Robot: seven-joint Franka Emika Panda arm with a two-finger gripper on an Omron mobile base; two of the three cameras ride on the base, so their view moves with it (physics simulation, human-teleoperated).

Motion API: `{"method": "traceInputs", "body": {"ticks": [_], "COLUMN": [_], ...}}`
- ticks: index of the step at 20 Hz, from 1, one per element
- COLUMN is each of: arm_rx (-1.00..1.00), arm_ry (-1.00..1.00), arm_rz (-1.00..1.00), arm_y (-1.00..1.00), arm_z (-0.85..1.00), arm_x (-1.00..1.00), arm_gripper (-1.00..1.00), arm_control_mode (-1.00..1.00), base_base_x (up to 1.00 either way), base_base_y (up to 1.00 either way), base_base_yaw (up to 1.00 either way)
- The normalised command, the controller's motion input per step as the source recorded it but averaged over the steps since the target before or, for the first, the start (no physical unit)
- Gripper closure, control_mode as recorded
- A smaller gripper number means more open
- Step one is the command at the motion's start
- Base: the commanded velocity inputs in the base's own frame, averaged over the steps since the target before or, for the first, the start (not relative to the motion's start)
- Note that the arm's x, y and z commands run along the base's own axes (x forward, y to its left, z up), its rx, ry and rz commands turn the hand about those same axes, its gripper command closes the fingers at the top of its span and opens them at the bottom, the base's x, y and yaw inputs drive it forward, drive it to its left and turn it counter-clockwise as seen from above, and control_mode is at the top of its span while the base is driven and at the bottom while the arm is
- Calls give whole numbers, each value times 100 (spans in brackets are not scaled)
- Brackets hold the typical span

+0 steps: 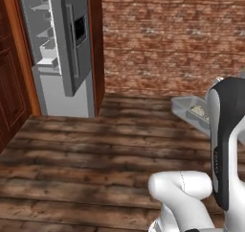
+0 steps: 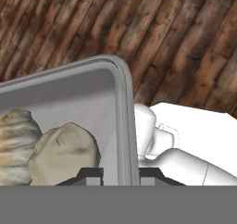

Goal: Place two dumplings into each of the tupperware containers and then place the containers in the fridge.

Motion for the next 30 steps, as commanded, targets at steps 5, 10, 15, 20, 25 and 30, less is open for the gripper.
{"method": "traceInputs", "body": {"ticks": [5, 10, 15, 20, 25, 30], "arm_rx": [0, 0, 0, 0, 0, 0], "arm_ry": [0, 0, 0, 0, 0, 0], "arm_rz": [0, 0, 0, 0, 0, 0], "arm_y": [0, 0, 0, 0, 0, 0], "arm_z": [0, 0, 0, 0, 0, 0], "arm_x": [0, 0, 0, 0, 0, 0], "arm_gripper": [100, 100, 100, 100, 100, 100], "arm_control_mode": [100, 100, 100, 100, 100, 100], "base_base_x": [57, 58, 66, 82, 90, 67], "base_base_y": [75, 68, 51, 18, -2, 40], "base_base_yaw": [-8, -8, -6, -2, 0, -3]}}
